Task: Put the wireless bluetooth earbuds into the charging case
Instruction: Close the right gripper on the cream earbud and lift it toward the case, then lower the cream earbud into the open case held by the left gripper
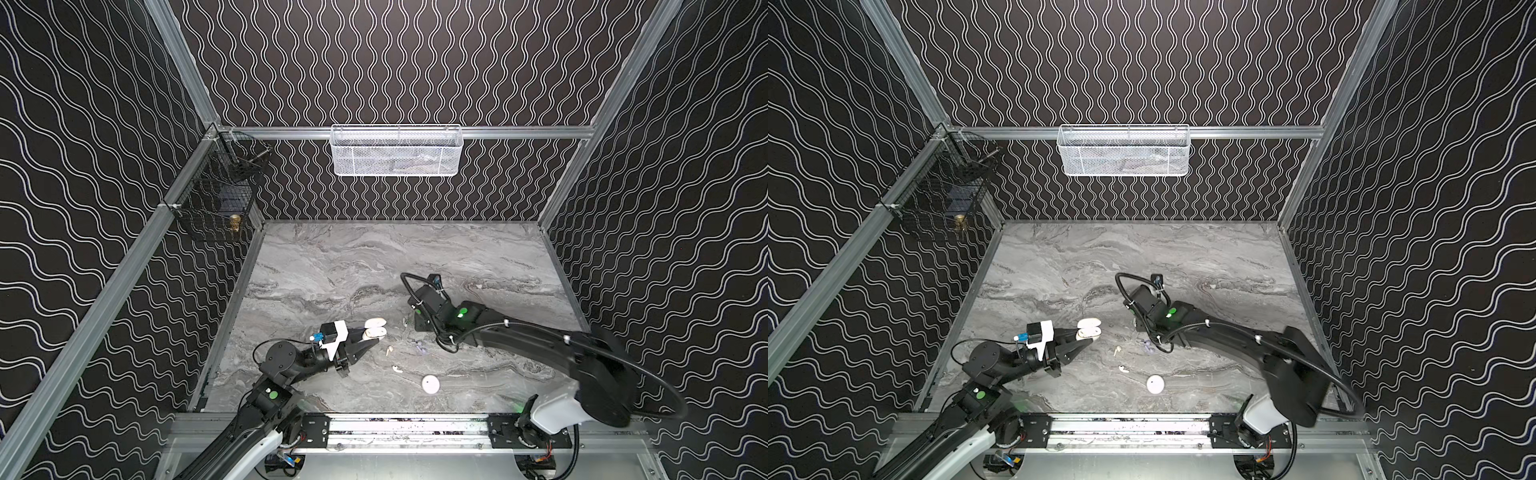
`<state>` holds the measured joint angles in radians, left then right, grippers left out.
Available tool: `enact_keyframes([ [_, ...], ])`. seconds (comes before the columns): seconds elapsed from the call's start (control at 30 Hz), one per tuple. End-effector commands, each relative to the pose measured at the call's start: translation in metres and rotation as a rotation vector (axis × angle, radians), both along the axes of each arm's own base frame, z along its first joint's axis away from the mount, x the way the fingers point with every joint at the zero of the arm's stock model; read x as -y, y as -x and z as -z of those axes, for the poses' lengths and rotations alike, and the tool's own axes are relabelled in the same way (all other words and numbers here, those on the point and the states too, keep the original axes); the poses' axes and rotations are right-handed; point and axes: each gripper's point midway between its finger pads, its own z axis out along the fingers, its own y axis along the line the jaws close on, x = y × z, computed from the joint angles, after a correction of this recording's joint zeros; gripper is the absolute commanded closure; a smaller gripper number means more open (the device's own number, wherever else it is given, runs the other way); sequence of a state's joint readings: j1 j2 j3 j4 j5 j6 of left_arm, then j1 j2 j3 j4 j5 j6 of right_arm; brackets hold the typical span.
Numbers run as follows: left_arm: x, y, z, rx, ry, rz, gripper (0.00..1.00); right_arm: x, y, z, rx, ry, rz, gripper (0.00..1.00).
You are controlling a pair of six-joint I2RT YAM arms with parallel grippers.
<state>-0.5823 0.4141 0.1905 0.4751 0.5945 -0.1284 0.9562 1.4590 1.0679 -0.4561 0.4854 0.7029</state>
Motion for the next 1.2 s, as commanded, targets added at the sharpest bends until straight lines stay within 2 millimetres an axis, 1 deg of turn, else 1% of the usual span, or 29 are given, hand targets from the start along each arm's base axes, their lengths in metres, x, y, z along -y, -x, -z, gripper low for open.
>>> enact_keyframes([
  [0.0, -0.005, -0.002, -0.026, 0.049, 0.069, -0.033, 1.00, 0.003, -0.006, -0.072, 0.225, -0.047, 0.043, 0.86],
  [0.1, -0.009, -0.004, -0.034, 0.050, 0.088, -0.056, 1.00, -0.006, 0.013, -0.139, 0.419, -0.147, 0.013, 0.87],
  [0.17, -0.011, -0.004, -0.038, 0.052, 0.105, -0.068, 1.00, -0.014, 0.030, -0.175, 0.528, -0.222, -0.037, 0.88],
  [0.2, -0.013, -0.003, -0.040, 0.058, 0.117, -0.070, 1.00, -0.017, 0.039, -0.189, 0.570, -0.263, -0.060, 0.88],
  [0.3, -0.015, -0.003, -0.044, 0.072, 0.130, -0.084, 1.00, -0.028, 0.062, -0.216, 0.643, -0.356, -0.130, 0.89],
  [0.4, -0.015, 0.000, -0.045, 0.113, 0.129, -0.080, 1.00, -0.043, 0.082, -0.230, 0.688, -0.414, -0.198, 0.89],
  [0.47, -0.014, 0.005, -0.045, 0.157, 0.131, -0.055, 1.00, -0.054, 0.095, -0.235, 0.707, -0.448, -0.244, 0.89],
  [0.5, -0.013, 0.009, -0.045, 0.176, 0.131, -0.036, 1.00, -0.061, 0.101, -0.234, 0.711, -0.463, -0.279, 0.89],
  [0.53, -0.012, 0.014, -0.046, 0.200, 0.132, -0.016, 1.00, -0.071, 0.109, -0.228, 0.715, -0.470, -0.328, 0.89],
  [0.6, -0.013, 0.021, -0.049, 0.240, 0.146, 0.006, 1.00, -0.086, 0.124, -0.227, 0.735, -0.498, -0.413, 0.89],
  [0.7, -0.016, 0.024, -0.052, 0.263, 0.159, -0.003, 1.00, -0.101, 0.146, -0.226, 0.766, -0.526, -0.514, 0.88],
  [0.8, -0.018, 0.027, -0.052, 0.270, 0.164, -0.007, 1.00, -0.106, 0.157, -0.220, 0.784, -0.559, -0.572, 0.87],
  [0.93, -0.023, 0.030, -0.053, 0.268, 0.176, -0.018, 1.00, -0.106, 0.159, -0.213, 0.797, -0.580, -0.584, 0.88],
  [1.07, -0.026, 0.033, -0.054, 0.275, 0.187, -0.020, 1.00, -0.113, 0.167, -0.213, 0.829, -0.598, -0.639, 0.89],
  [1.17, -0.026, 0.036, -0.058, 0.279, 0.193, -0.013, 1.00, -0.113, 0.172, -0.216, 0.867, -0.635, -0.658, 0.89],
])
